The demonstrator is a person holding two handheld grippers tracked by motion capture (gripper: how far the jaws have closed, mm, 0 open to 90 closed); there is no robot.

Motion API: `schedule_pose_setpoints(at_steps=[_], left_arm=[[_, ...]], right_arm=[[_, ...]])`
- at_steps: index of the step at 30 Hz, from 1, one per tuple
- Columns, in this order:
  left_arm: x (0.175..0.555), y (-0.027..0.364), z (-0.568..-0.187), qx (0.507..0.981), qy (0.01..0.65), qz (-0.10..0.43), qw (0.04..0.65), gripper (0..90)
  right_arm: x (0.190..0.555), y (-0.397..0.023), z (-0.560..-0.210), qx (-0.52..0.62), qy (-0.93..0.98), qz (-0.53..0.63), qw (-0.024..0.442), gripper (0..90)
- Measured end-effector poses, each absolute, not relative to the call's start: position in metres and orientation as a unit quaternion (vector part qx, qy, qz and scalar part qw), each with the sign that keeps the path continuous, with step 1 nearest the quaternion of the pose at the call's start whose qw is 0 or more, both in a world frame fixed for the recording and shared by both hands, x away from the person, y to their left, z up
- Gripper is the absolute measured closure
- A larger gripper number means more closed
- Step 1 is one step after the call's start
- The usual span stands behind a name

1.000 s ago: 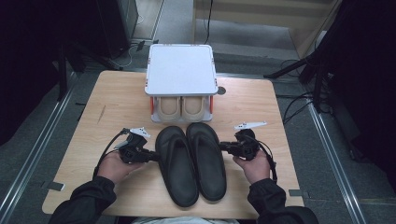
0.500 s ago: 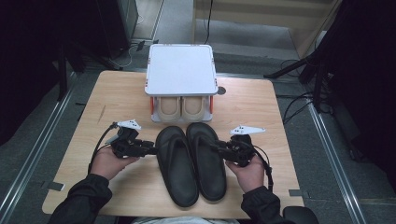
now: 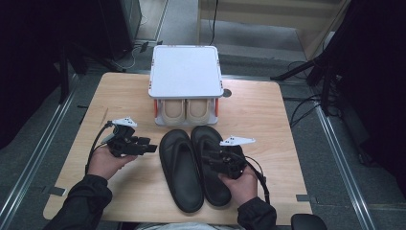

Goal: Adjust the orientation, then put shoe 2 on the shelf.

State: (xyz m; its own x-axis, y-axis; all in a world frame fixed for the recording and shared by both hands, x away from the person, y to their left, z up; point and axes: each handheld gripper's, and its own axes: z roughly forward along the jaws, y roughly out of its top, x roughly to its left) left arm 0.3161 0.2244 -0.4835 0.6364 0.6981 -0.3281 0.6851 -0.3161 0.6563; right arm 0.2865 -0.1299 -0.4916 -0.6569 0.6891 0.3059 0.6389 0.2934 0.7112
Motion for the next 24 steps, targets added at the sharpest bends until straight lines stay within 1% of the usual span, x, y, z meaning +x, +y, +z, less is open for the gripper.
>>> schedule_pose_setpoints(at_steps=[6, 11, 17, 21, 24], left_arm=[[0.318, 0.227, -0.483, 0.805, 0.433, 0.011, 0.405, 47.4], [0.320, 0.230, -0.483, 0.801, 0.437, 0.014, 0.410, 45.9], [0.327, 0.237, -0.481, 0.797, 0.440, 0.015, 0.413, 46.6], [0.332, 0.237, -0.481, 0.795, 0.442, 0.013, 0.415, 47.4], [0.334, 0.236, -0.479, 0.794, 0.442, 0.013, 0.417, 47.5]], right_arm=[[0.284, -0.124, -0.498, 0.412, 0.808, 0.419, 0.035, 54.7], [0.281, -0.119, -0.499, 0.413, 0.809, 0.417, 0.040, 55.4], [0.280, -0.113, -0.501, 0.417, 0.807, 0.416, 0.043, 54.7], [0.280, -0.110, -0.504, 0.423, 0.807, 0.410, 0.045, 51.9], [0.279, -0.105, -0.505, 0.426, 0.805, 0.409, 0.050, 51.4]])
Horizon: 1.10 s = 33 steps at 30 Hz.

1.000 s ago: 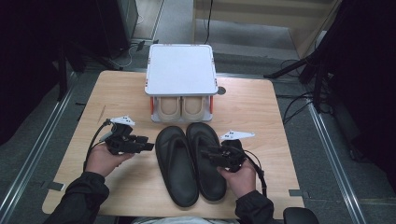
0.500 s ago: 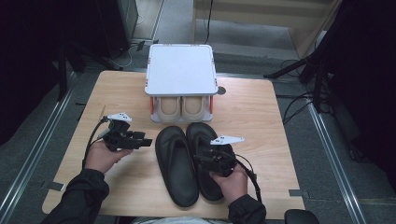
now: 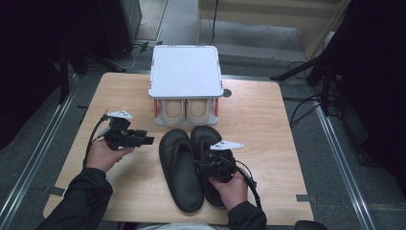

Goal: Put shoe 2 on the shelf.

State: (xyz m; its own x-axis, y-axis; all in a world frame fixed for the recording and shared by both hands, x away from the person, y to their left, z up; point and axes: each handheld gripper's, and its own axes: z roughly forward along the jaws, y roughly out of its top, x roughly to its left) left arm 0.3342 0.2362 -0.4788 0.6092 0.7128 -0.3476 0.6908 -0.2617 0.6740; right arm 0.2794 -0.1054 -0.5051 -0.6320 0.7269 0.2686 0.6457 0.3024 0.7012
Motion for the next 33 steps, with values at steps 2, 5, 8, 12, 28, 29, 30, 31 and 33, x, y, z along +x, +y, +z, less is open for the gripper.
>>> schedule_pose_setpoints(at_steps=[2, 5, 8, 12, 28, 29, 30, 31, 33], left_arm=[[0.335, 0.236, -0.479, 0.792, 0.441, 0.016, 0.423, 47.5], [0.335, 0.237, -0.479, 0.788, 0.442, 0.019, 0.429, 47.8], [0.336, 0.239, -0.479, 0.784, 0.447, 0.016, 0.431, 47.8], [0.336, 0.240, -0.478, 0.784, 0.448, 0.017, 0.430, 47.9], [0.336, 0.243, -0.478, 0.777, 0.453, 0.016, 0.437, 48.2], [0.336, 0.243, -0.478, 0.777, 0.454, 0.015, 0.437, 48.2], [0.337, 0.244, -0.478, 0.777, 0.453, 0.015, 0.436, 48.2], [0.337, 0.244, -0.478, 0.777, 0.453, 0.015, 0.437, 48.3], [0.336, 0.243, -0.478, 0.777, 0.453, 0.016, 0.437, 48.3]], right_arm=[[0.280, -0.102, -0.505, 0.434, 0.802, 0.407, 0.050, 51.1], [0.278, -0.098, -0.503, 0.434, 0.800, 0.412, 0.050, 47.5], [0.276, -0.096, -0.502, 0.438, 0.798, 0.410, 0.054, 45.4], [0.276, -0.089, -0.503, 0.447, 0.796, 0.403, 0.059, 39.9], [0.283, -0.070, -0.512, 0.474, 0.793, 0.377, 0.067, 60.7], [0.282, -0.070, -0.512, 0.477, 0.792, 0.376, 0.066, 62.3], [0.282, -0.069, -0.512, 0.476, 0.792, 0.376, 0.066, 63.8], [0.282, -0.070, -0.512, 0.476, 0.793, 0.375, 0.065, 66.1], [0.283, -0.071, -0.511, 0.479, 0.793, 0.373, 0.062, 70.5]])
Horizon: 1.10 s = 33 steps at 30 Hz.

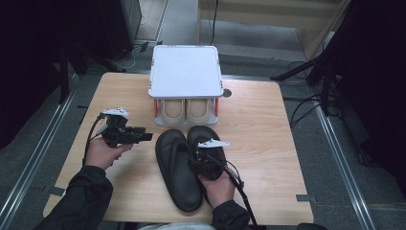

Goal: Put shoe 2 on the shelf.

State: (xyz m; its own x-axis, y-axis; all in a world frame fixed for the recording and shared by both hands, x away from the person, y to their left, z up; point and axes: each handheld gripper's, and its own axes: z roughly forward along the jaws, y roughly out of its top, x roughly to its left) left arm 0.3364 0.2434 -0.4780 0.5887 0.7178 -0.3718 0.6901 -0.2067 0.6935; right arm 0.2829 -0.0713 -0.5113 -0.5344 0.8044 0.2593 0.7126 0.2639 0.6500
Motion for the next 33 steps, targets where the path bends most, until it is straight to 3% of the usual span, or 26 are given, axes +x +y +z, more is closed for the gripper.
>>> schedule_pose_setpoints(at_steps=[5, 16, 33], left_arm=[[0.336, 0.243, -0.478, 0.778, 0.452, 0.016, 0.437, 48.6], [0.336, 0.243, -0.478, 0.779, 0.454, 0.022, 0.431, 49.7], [0.332, 0.250, -0.480, 0.780, 0.469, 0.022, 0.414, 47.5]], right_arm=[[0.286, -0.077, -0.509, 0.500, 0.783, 0.367, 0.046, 75.3], [0.288, -0.088, -0.504, 0.501, 0.784, 0.364, 0.035, 76.3], [0.296, -0.108, -0.484, 0.340, 0.869, 0.360, -0.012, 76.3]])
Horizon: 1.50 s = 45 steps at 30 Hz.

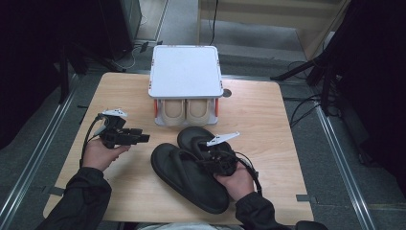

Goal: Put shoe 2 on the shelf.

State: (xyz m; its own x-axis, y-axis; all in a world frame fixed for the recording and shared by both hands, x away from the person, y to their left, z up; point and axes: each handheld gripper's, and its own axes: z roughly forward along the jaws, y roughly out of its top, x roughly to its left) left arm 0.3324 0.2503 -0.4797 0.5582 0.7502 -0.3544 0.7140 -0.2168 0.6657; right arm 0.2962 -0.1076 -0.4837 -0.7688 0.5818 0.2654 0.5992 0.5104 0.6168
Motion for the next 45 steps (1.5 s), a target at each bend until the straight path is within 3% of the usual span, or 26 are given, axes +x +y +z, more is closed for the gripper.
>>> schedule_pose_setpoints(at_steps=[29, 45], left_arm=[[0.292, 0.289, -0.481, 0.750, 0.511, 0.056, 0.416, 46.8], [0.289, 0.291, -0.484, 0.750, 0.516, 0.053, 0.411, 46.4]], right_arm=[[0.349, -0.088, -0.466, -0.123, -0.921, -0.351, 0.112, 76.3], [0.373, -0.072, -0.429, -0.086, -0.926, -0.351, 0.109, 76.2]])
